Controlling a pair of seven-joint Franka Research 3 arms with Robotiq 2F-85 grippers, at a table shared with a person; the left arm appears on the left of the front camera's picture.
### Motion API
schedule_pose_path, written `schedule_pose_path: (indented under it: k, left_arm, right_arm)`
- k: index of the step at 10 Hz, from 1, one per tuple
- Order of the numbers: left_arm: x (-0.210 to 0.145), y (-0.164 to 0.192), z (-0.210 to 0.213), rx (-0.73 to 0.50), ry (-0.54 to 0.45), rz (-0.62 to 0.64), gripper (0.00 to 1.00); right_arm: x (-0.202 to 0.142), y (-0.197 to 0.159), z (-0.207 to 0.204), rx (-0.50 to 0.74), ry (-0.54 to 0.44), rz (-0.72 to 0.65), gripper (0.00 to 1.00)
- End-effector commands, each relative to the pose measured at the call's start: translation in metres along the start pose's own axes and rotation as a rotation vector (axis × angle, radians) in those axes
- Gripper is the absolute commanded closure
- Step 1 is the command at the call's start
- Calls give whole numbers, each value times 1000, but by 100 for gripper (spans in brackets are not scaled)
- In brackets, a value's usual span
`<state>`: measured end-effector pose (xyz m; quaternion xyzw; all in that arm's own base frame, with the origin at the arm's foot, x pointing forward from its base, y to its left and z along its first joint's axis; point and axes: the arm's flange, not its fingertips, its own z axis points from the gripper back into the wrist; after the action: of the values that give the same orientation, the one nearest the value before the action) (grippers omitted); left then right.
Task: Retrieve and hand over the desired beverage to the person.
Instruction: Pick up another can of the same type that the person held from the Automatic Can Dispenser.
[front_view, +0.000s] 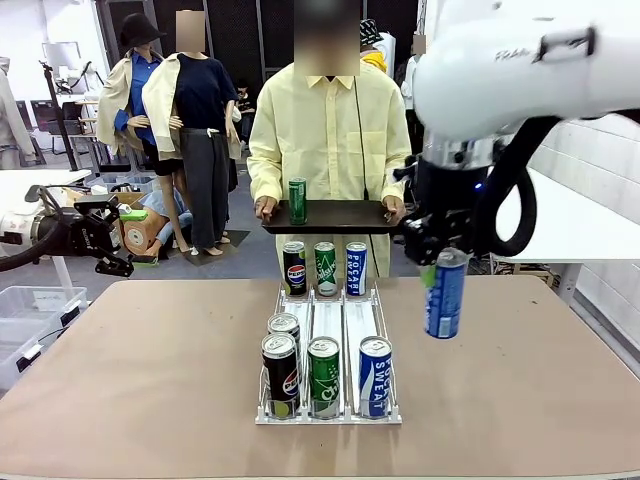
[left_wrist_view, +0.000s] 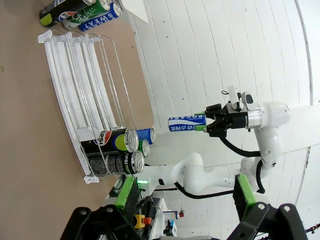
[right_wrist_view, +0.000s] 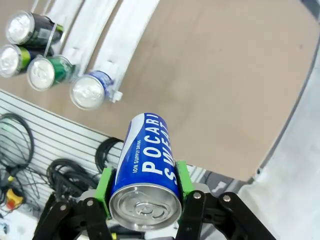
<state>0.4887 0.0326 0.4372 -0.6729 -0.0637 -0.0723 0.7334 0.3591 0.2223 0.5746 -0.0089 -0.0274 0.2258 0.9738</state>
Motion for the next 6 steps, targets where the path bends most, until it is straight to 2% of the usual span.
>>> schedule_pose_path:
  k: [1,4,6]
  left_arm:
    - [0,-1,1,0,-2,-3,0]
    - [0,-1,1,0,-2,-3,0]
    - [0,-1,1,0,-2,-3,0]
  right_arm:
    - [-11,-31,12,-10,-12,22,100]
    - [-40,-93,23,47,-47,-57,100]
    - [-52,-121,22,44,-36,-63,100]
